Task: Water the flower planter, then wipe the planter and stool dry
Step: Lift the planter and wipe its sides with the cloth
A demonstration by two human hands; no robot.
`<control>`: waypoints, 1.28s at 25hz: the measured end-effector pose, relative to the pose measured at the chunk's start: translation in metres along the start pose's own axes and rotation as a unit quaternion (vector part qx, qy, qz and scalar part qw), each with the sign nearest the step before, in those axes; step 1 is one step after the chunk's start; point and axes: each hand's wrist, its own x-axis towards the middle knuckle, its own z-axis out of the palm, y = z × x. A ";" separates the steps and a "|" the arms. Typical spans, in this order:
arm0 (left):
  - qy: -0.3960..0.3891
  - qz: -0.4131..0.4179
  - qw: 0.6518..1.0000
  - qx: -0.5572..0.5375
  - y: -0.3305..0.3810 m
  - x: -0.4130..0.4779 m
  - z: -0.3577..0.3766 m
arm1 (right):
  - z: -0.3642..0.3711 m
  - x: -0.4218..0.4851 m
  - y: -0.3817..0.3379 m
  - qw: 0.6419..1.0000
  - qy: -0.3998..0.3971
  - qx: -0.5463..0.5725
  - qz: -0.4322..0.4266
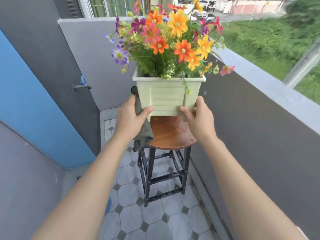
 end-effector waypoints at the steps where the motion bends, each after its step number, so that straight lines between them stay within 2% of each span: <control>1: 0.004 0.007 1.000 0.001 0.010 0.002 -0.008 | -0.008 0.003 -0.011 1.000 -0.004 -0.003 -0.005; 10: 0.057 0.028 0.998 -0.027 0.182 0.054 -0.150 | -0.132 0.039 -0.198 0.995 -0.013 0.084 -0.058; 17: 0.146 0.098 0.983 -0.054 0.296 0.075 -0.241 | -0.194 0.050 -0.332 0.977 0.104 0.155 -0.107; 21: 0.150 0.107 0.979 -0.086 0.326 0.077 -0.260 | -0.215 0.050 -0.367 0.958 0.187 0.188 -0.110; 27: 0.095 0.085 0.980 -0.156 0.345 0.078 -0.281 | -0.242 0.046 -0.388 0.940 0.236 0.219 -0.111; 28: 0.116 0.081 0.977 -0.162 0.349 0.078 -0.288 | -0.244 0.046 -0.389 0.937 0.242 0.227 -0.109; 30: 0.218 0.077 0.955 -0.185 0.367 0.077 -0.302 | -0.248 0.046 -0.392 0.931 0.251 0.241 -0.106; 32: 0.286 0.112 0.935 -0.176 0.395 0.078 -0.309 | -0.250 0.047 -0.395 0.927 0.261 0.245 -0.113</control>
